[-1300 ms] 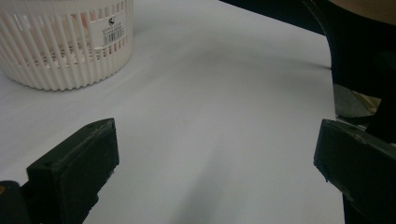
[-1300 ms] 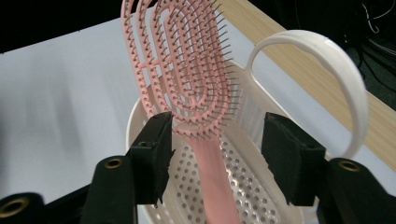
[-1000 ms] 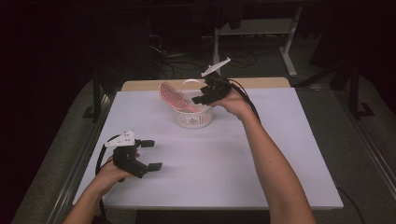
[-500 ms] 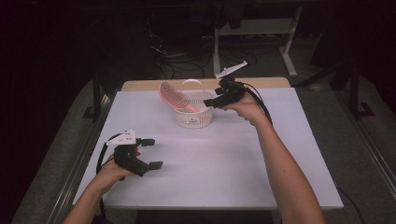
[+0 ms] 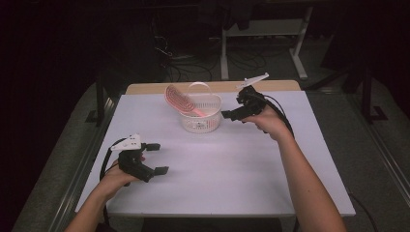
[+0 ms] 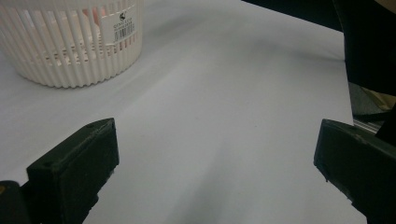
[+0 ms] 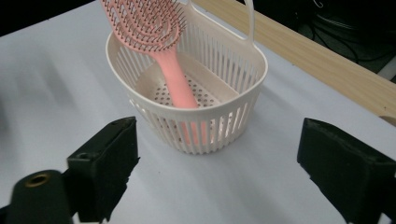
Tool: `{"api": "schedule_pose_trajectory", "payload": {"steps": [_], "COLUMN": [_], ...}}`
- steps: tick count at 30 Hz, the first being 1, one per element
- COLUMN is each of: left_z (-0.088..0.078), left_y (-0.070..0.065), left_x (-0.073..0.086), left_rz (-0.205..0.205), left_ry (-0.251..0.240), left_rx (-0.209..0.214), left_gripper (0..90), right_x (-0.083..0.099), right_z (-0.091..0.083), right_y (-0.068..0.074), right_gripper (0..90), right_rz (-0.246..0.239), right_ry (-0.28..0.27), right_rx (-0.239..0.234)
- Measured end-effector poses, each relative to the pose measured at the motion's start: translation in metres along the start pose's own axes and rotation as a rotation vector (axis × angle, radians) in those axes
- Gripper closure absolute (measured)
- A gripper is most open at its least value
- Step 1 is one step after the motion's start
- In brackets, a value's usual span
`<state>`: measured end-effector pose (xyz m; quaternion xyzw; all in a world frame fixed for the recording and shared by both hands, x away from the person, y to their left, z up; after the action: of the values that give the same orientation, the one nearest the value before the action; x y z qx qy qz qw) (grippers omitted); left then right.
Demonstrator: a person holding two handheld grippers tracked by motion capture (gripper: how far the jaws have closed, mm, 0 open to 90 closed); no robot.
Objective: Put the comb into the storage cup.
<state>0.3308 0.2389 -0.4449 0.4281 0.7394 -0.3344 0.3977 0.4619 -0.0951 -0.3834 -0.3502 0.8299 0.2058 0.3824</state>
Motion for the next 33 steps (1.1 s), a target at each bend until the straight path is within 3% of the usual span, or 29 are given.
{"api": "schedule_pose_trajectory", "payload": {"steps": [7,16,23,33], "left_z": [0.001,0.003,0.002,0.002], "left_y": [-0.001,-0.004,-0.004,-0.004], "left_x": [0.0,0.0,0.001,0.001], "left_rz": [0.004,0.009,0.009,0.01], "left_ry": [0.001,0.007,0.011,0.014], "left_rx": [0.003,0.014,0.01,0.002], "left_gripper": [0.0,0.0,0.0,0.0], "right_x": [0.018,0.042,0.062,0.088], "right_z": [-0.008,-0.023,-0.035,-0.036], "right_y": [0.005,0.012,0.02,0.032], "right_gripper": [0.4,0.0,0.0,0.0], "right_rz": [0.005,0.055,0.068,0.059], "right_ry": [0.009,-0.046,-0.087,-0.068], "right_rx": [0.01,-0.002,-0.008,-0.024]}}
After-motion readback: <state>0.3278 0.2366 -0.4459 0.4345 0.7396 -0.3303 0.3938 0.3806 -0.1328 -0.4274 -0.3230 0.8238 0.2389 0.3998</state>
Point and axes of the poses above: each handheld gripper's, and its own axes: z roughly forward along the jaws, x roughly out of its underside, y roughly to its left, the point moved 4 cm from there along z, roughly forward along the jaws
